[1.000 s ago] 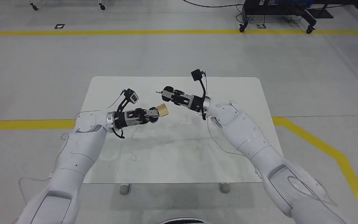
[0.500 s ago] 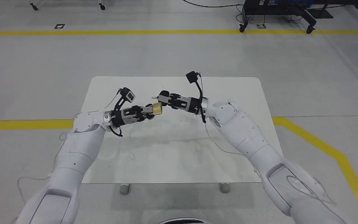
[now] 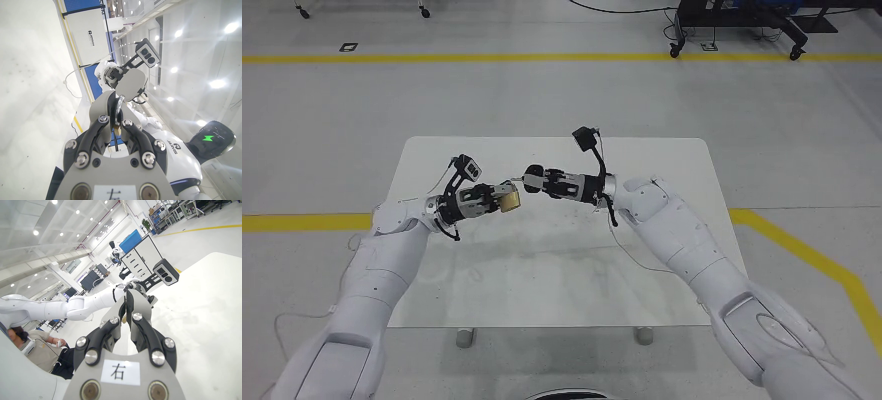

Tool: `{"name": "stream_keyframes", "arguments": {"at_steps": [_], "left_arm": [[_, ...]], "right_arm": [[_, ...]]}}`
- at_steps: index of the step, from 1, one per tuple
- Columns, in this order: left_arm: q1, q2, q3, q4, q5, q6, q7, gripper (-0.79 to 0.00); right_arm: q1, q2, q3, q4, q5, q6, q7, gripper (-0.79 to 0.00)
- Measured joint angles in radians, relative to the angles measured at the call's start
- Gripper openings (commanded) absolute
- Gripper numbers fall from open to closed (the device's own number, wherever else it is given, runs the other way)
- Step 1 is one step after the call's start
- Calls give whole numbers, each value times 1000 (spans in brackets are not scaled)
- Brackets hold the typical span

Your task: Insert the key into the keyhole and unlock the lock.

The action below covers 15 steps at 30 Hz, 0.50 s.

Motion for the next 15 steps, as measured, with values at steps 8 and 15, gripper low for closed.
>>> {"name": "stream_keyframes", "arguments": {"at_steps": [8,15], "left_arm": [[-12,-7,-2,42,-47,63,-12,-785],[-36,-13,22,70,-20,208,38,-785]], "right_arm": [[-18,9,24,-17,-30,12,-32,-785],[-76,29,70,-83,-161,21,-127,-785]]}}
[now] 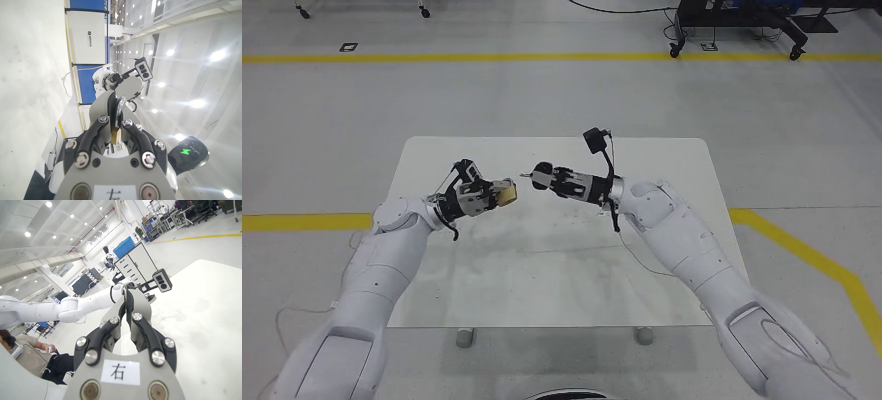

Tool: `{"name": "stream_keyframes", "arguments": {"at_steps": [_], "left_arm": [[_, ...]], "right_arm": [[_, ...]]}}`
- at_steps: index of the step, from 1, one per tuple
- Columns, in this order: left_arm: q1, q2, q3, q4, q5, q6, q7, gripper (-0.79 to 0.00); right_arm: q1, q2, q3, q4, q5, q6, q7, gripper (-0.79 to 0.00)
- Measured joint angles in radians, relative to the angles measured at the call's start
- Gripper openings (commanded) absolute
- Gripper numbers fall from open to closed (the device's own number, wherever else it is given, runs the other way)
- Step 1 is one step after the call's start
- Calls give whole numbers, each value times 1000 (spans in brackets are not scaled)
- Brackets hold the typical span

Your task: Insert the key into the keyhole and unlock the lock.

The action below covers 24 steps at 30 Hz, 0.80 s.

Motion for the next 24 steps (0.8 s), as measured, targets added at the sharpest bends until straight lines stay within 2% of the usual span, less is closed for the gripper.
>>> {"name": "stream_keyframes", "arguments": {"at_steps": [9,13,18,21,24], "left_arm": [[1,0,2,-3,7,10,14,-785],[28,-2,22,-48,61,68,123,-785],[34,2,47,-128,153,213,251,-785],[33,8,47,-189,177,336,288,-785],[27,9,51,-236,167,462,289,-785]], "right_arm": [[-24,10,22,-27,-26,17,-10,-785],[-26,10,23,-30,-26,17,-13,-785],[-46,29,67,-61,-111,-43,-42,-785],[-81,56,137,-134,-267,-83,-73,-785],[-154,85,224,-268,-481,-53,-114,-785]]}}
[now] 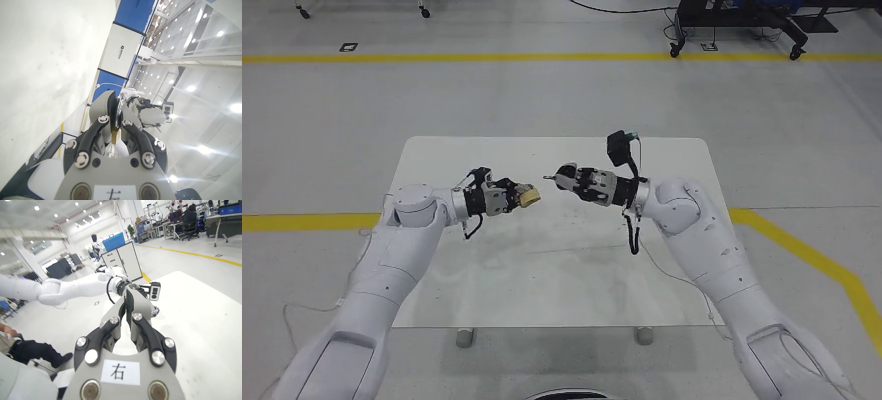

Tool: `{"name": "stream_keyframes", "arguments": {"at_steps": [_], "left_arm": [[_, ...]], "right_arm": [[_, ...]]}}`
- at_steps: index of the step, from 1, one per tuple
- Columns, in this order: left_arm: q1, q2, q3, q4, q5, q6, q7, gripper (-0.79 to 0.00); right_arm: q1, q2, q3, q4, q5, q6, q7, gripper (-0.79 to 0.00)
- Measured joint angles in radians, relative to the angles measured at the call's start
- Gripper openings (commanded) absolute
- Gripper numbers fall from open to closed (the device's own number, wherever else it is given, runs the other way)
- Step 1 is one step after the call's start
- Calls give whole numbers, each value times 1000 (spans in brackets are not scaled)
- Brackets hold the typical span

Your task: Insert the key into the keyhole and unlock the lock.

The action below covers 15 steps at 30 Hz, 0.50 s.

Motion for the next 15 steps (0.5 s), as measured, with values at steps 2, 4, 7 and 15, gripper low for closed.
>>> {"name": "stream_keyframes", "arguments": {"at_steps": [2,4,7,15], "left_arm": [[-14,-3,14,-14,-8,78,-13,-785],[-36,-8,38,-10,6,125,-33,-785],[-42,-9,45,-7,10,128,-39,-785],[-40,-9,44,-7,10,127,-38,-785]], "right_arm": [[-67,17,56,-113,-146,62,-28,-785],[-134,29,98,-229,-271,119,-43,-785],[-207,41,126,-358,-402,168,-37,-785],[-211,42,126,-369,-413,171,-34,-785]]}}
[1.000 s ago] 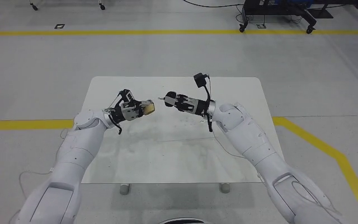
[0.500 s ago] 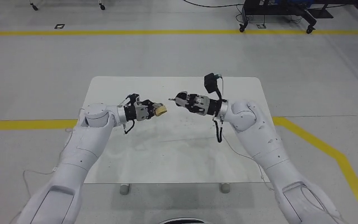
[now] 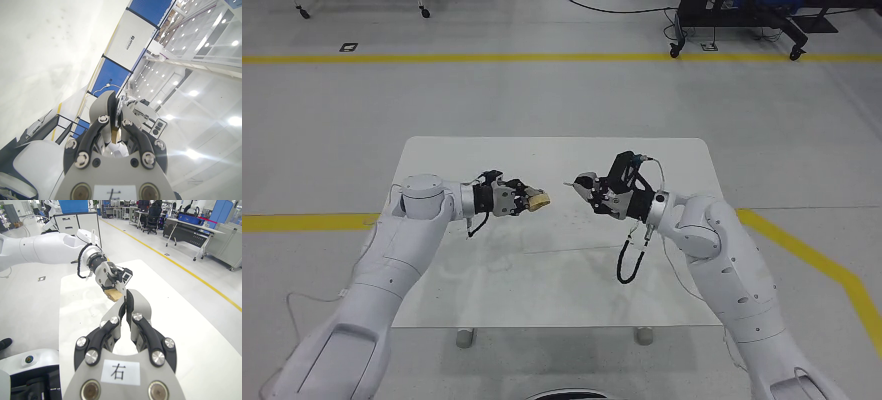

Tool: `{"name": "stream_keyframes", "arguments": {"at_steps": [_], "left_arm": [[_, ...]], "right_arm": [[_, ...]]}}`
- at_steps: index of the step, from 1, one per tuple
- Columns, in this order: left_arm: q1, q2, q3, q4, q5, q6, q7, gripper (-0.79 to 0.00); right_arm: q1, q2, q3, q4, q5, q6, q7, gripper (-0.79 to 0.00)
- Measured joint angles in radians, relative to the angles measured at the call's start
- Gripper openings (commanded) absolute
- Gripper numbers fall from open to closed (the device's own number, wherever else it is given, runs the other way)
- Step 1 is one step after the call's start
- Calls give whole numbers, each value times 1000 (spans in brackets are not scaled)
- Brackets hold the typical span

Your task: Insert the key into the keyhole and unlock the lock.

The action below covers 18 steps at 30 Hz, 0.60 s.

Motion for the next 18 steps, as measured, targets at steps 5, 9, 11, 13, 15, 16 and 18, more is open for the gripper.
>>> {"name": "stream_keyframes", "arguments": {"at_steps": [5,9,11,13,15,16,18], "left_arm": [[40,-2,-2,-23,-8,9,97,-785],[37,-1,-5,-63,-16,82,143,-785],[23,-2,3,-85,-4,145,174,-785],[12,-5,13,-107,-1,199,207,-785],[6,-7,18,-121,-7,234,224,-785],[2,-8,19,-126,-13,250,233,-785],[-2,-10,22,-127,-22,268,243,-785]], "right_arm": [[3,2,-12,-31,-52,30,19,-785],[-1,7,-47,-128,-254,69,48,-785],[-5,11,-65,-170,-353,81,73,-785],[-11,13,-80,-203,-438,101,100,-785],[-17,15,-94,-227,-501,118,126,-785],[-21,16,-105,-240,-535,123,140,-785],[-24,17,-120,-254,-574,121,152,-785]]}}
